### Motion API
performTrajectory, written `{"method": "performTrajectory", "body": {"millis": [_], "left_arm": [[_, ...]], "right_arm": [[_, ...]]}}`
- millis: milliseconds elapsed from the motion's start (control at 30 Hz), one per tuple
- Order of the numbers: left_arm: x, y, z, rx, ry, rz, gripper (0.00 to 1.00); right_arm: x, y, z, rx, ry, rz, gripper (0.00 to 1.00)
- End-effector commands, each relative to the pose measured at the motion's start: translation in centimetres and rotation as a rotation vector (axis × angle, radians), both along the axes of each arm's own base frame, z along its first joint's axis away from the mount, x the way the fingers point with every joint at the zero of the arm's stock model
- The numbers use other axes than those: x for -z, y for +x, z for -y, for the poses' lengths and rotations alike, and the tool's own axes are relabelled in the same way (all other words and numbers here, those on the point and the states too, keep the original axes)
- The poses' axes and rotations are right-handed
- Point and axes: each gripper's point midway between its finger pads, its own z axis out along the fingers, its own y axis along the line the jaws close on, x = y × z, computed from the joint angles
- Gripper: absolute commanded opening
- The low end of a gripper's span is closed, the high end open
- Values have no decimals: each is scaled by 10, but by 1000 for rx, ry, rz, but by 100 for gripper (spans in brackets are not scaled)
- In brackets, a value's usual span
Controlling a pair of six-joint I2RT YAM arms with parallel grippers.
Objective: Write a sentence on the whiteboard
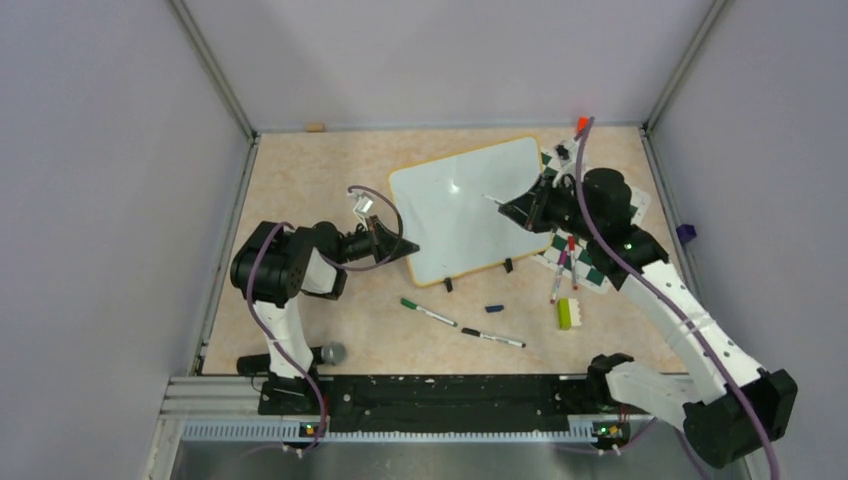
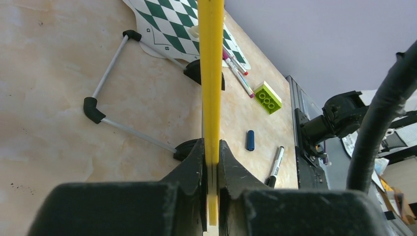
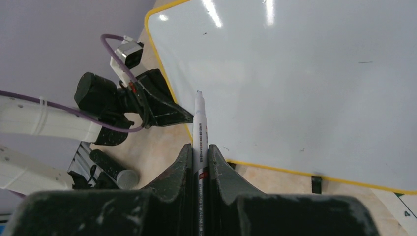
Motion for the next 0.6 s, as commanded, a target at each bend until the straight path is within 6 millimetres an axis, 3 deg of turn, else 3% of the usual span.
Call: {"method": "performTrajectory", "body": {"millis": [0, 200, 567], "left_arm": [[-13, 2, 0, 43, -27, 81, 0], [-11, 0, 2, 90, -27, 65, 0], [-12, -5, 3, 103, -18, 91, 0]], "right_arm": [[-28, 18, -30, -15, -52, 106, 0], [-29, 24, -76, -77, -192, 108, 0], [-23, 36, -127, -58, -357, 134, 0]]}}
